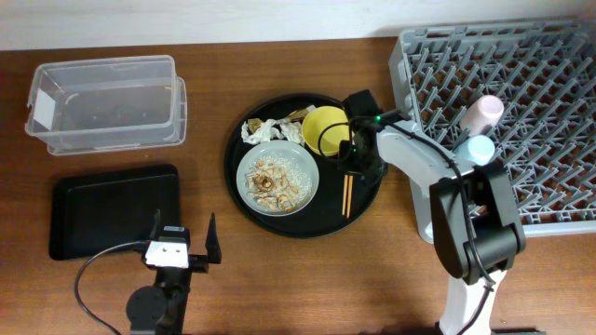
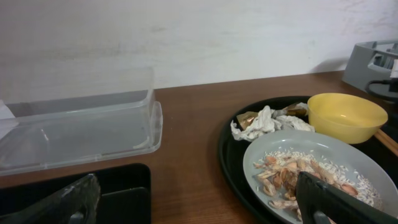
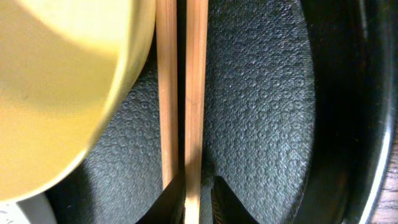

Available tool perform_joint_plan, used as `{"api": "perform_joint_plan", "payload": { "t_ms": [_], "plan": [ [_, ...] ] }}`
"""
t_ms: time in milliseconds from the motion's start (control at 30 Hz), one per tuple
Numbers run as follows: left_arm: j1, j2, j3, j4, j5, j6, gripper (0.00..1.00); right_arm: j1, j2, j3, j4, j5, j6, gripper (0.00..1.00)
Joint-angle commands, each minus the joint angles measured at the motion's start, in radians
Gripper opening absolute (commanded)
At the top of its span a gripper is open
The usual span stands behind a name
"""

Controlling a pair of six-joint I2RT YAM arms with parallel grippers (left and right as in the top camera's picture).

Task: Sort waste into correct bins and load items into the dishwasher rack
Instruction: 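Grasp one chopstick with the right gripper and lift, then carry the chopstick to the dish rack and release it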

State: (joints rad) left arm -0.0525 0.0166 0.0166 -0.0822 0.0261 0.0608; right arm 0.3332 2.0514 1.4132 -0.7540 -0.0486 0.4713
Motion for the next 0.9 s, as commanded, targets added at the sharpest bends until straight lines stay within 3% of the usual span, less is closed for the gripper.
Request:
{"api": "perform_joint_plan", "payload": {
  "t_ms": [0, 200, 267, 300, 500, 867],
  "plan": [
    [-0.005, -0.004, -0.008, 0.0, -0.004, 0.012, 0.99, 0.014, 0.022, -0.017, 0.003, 0.061, 0.02, 0.17],
    [-0.005, -0.004, -0.008, 0.0, -0.004, 0.012, 0.99, 0.014, 0.038, -0.018, 0.004, 0.061, 0.021, 0.17],
    [-0.005, -0.004, -0.008, 0.0, -0.004, 0.012, 0.99, 0.014, 0.039, -0.018, 0.002, 0.06, 0.02, 0.12],
    [-0.005, -0.004, -0.008, 0.0, -0.004, 0.012, 0.99, 0.013, 0.038, -0.018, 0.002, 0.06, 0.02, 0.04],
    [-0.005, -0.004, -0.008, 0.0, -0.004, 0.012, 0.99, 0.011, 0.006, 0.047, -0.062, 0.05, 0.003, 0.04],
    [-0.005, -0.004, -0.008, 0.0, -0.004, 0.012, 0.99, -0.163, -0.067, 0.456, -0.42, 0.177, -0.199, 0.04]
  ]
}}
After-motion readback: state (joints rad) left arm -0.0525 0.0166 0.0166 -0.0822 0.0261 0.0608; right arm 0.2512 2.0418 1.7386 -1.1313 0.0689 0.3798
